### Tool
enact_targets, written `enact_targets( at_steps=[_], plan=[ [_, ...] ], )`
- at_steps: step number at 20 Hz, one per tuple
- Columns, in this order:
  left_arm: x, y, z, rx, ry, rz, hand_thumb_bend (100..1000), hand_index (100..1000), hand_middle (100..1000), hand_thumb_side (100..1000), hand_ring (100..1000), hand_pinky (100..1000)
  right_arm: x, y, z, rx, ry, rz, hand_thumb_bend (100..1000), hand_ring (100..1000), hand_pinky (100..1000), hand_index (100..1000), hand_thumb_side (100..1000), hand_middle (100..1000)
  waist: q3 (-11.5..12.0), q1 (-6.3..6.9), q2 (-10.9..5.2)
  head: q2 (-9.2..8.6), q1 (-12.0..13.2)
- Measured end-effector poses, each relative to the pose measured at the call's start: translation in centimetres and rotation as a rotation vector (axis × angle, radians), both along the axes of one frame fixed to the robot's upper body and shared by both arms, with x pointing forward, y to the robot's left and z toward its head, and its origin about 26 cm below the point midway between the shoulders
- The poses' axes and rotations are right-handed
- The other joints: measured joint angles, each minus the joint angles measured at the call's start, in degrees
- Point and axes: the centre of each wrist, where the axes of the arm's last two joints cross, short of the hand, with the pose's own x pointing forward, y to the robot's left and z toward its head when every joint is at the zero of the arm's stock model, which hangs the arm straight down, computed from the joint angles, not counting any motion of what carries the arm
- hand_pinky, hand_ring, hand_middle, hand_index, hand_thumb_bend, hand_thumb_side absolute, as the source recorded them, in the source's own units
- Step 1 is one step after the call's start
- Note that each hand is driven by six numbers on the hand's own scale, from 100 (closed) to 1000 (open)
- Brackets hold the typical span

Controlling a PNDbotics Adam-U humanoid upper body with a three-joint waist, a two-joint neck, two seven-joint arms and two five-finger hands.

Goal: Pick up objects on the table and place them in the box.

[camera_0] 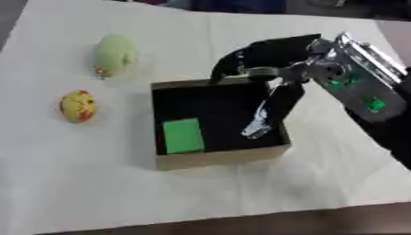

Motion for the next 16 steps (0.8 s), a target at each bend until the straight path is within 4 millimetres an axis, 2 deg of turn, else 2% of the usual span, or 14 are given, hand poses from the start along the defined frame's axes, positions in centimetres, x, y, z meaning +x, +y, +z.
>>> enact_targets(
  at_steps=[3, 8, 10, 11, 12, 13, 14, 15, 16],
  plan=[
    [0.0, 0.0, 0.0, 0.000, 0.000, 0.000, 282, 759, 673, 1000, 645, 511, -0.1, -0.6, 0.6, 0.049, -0.032, -0.020, 682, 951, 944, 907, 855, 882, -0.1, 0.00, 0.00, 0.00, 0.3],
    [0.0, 0.0, 0.0, 0.002, 0.001, 0.001, 303, 761, 675, 1000, 647, 510, -0.8, -2.5, 2.4, 0.207, -0.087, -0.059, 511, 935, 953, 930, 848, 863, -0.3, 0.04, 0.00, 0.03, 1.0],
    [0.0, 0.2, 0.1, 0.016, 0.000, 0.005, 310, 761, 675, 1000, 648, 511, -1.4, -3.6, 3.1, 0.314, -0.103, -0.067, 412, 924, 960, 948, 856, 844, -0.5, 0.11, 0.00, 0.09, 1.2],
    [0.0, 0.3, 0.2, 0.026, 0.000, 0.008, 311, 761, 675, 1000, 648, 511, -1.6, -4.1, 3.4, 0.377, -0.105, -0.068, 392, 921, 960, 950, 855, 840, -0.5, 0.17, 0.00, 0.10, 1.2],
    [0.0, 0.4, 0.3, 0.036, -0.001, 0.012, 315, 762, 675, 1000, 649, 510, -2.0, -4.7, 3.6, 0.442, -0.103, -0.066, 316, 914, 965, 969, 870, 830, -0.5, 0.27, 0.00, 0.11, 1.2],
    [0.0, 0.5, 0.4, 0.048, -0.002, 0.015, 316, 762, 675, 1000, 649, 510, -2.3, -5.2, 3.8, 0.508, -0.097, -0.062, 309, 913, 965, 971, 871, 830, -0.5, 0.36, 0.00, 0.11, 1.1],
    [0.0, 0.5, 0.5, 0.060, -0.004, 0.016, 321, 762, 675, 1000, 649, 510, -2.5, -5.7, 3.9, 0.576, -0.087, -0.057, 233, 907, 965, 977, 915, 825, -0.6, 0.42, 0.00, 0.12, 0.9],
    [0.0, 0.5, 0.6, 0.071, -0.006, 0.017, 325, 761, 675, 1000, 649, 510, -2.8, -6.1, 4.0, 0.637, -0.079, -0.055, 198, 904, 963, 979, 932, 822, -0.6, 0.44, 0.00, 0.11, 0.7],
    [0.0, 0.6, 0.7, 0.081, -0.008, 0.019, 331, 762, 675, 1000, 650, 510, -3.0, -6.6, 4.1, 0.695, -0.071, -0.052, 111, 894, 959, 992, 992, 813, -0.6, 0.44, 0.00, 0.11, 0.5]
  ],
)
